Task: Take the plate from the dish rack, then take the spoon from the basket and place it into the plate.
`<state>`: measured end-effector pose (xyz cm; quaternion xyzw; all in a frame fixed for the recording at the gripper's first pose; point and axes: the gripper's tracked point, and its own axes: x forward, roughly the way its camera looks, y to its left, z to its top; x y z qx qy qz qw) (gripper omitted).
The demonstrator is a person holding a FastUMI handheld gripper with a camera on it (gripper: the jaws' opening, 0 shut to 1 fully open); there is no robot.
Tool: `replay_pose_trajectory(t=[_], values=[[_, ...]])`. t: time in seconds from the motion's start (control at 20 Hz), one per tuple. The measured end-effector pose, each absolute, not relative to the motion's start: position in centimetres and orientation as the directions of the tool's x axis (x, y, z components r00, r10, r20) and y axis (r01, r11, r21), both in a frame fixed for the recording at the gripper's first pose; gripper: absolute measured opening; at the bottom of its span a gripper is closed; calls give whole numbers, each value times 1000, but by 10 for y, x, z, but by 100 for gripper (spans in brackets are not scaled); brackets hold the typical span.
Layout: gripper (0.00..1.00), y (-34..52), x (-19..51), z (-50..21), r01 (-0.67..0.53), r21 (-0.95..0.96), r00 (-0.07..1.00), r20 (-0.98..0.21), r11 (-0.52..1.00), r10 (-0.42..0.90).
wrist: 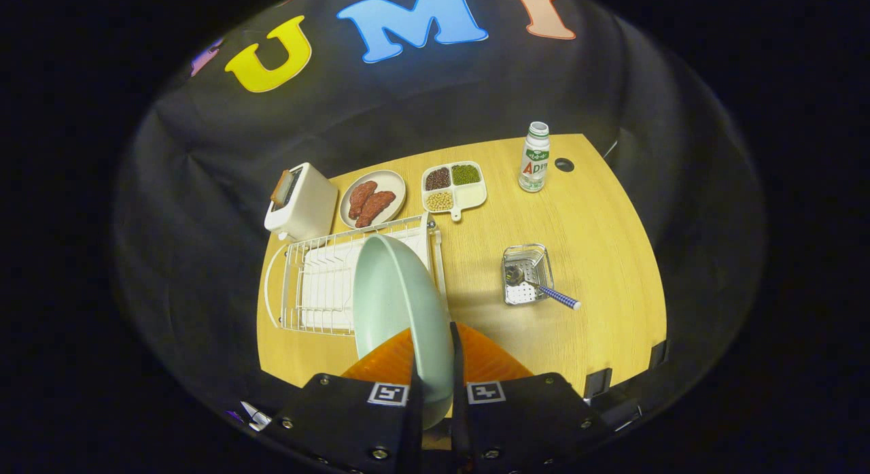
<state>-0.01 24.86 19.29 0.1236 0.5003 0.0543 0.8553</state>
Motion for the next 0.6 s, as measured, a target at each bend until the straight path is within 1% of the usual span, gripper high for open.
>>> replay_pose_trajectory(t=[0.1, 0.25, 0.6], values=[[17, 238, -11, 187, 6, 298, 509, -822, 954, 254], [17, 222, -31, 171, -21, 309, 519, -810, 951, 274], [17, 199, -67, 124, -64, 408, 481, -787, 911, 386]])
